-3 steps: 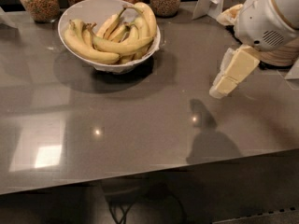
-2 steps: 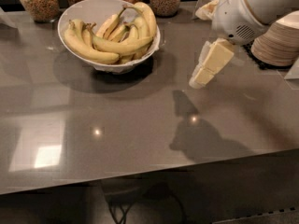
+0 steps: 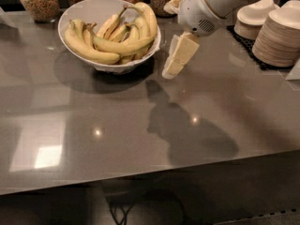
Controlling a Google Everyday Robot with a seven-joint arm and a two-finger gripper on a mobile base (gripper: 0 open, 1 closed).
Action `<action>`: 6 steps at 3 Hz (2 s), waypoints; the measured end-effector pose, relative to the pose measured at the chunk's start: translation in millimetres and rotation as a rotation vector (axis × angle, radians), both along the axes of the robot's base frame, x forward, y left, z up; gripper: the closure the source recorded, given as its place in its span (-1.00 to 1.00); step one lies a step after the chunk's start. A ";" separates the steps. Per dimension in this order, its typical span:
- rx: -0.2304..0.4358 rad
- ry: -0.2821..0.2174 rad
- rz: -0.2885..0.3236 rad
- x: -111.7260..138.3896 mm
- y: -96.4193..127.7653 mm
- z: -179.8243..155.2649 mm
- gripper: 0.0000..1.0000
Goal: Pick banana from white bowl
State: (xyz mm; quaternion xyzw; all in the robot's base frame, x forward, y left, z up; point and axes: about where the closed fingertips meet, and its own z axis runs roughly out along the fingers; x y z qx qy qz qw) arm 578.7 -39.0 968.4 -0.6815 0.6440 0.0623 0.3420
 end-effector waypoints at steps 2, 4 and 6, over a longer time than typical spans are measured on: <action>-0.116 -0.025 0.164 51.4 73.9 -20.3 -1.00; -0.114 -0.026 0.171 50.6 79.5 -19.6 -1.00; -0.150 -0.095 0.219 92.2 86.1 -18.4 -0.61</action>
Offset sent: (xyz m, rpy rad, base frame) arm 0.0836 0.1122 -0.0260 -0.1834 -0.0539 0.2459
